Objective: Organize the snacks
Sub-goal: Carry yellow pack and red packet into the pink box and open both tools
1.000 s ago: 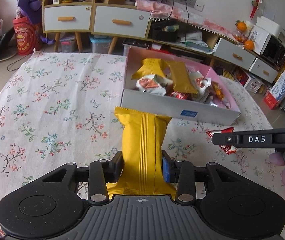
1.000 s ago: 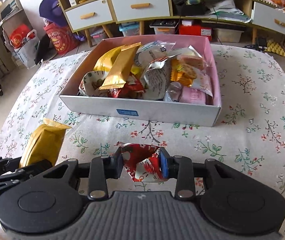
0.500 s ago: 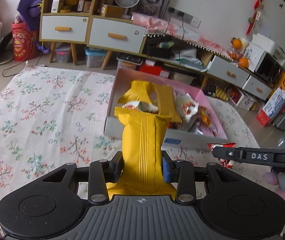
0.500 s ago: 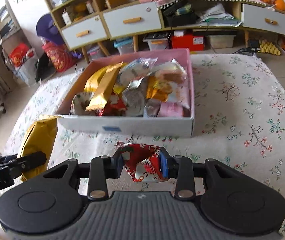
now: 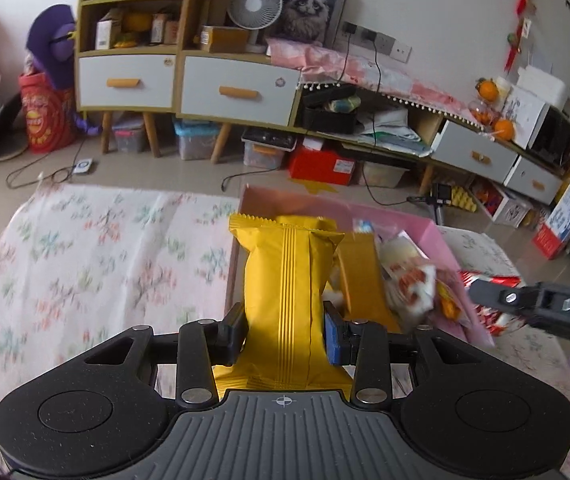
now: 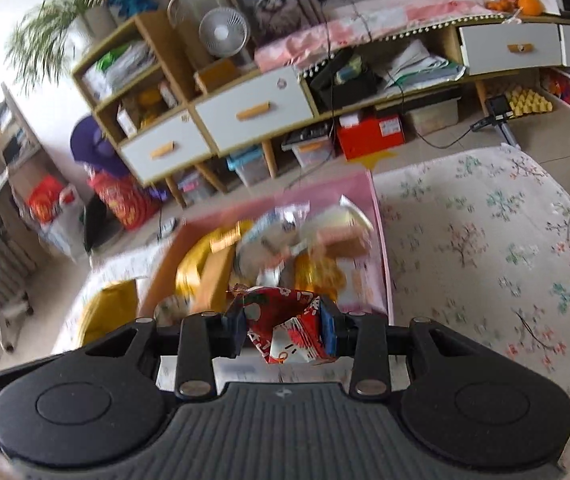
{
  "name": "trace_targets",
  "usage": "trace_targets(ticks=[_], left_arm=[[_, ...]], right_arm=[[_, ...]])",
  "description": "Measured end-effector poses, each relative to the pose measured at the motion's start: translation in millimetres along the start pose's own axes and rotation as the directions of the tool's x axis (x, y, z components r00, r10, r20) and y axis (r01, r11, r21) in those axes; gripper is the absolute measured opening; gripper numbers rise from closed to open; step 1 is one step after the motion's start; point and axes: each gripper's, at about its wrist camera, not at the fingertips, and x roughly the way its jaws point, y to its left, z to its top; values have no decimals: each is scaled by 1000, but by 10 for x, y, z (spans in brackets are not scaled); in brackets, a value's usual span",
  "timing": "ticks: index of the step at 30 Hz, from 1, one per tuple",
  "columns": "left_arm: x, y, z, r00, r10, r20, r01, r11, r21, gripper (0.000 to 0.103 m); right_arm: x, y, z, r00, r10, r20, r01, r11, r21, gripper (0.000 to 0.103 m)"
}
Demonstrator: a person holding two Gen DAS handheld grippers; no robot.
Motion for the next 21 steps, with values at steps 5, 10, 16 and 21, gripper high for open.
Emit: trace_targets(ticks=[5, 10, 16, 21], left_arm=[[287, 60, 190, 999, -36, -16, 36, 999, -7, 36], [464, 99, 288, 998, -59, -12, 59, 998, -17, 36], [663, 135, 280, 997, -71, -23, 70, 997, -35, 37], [666, 126, 247, 997, -72, 16, 72, 997, -11, 44]], right_arm=[[133, -60, 163, 999, 8, 45, -9, 1000, 18, 33], [260, -154, 249, 998, -6, 64, 4, 1000, 27, 33], [388, -205, 271, 997, -2, 73, -3, 998, 66, 33], [486, -205, 251, 998, -8, 62, 4, 997, 72, 34]])
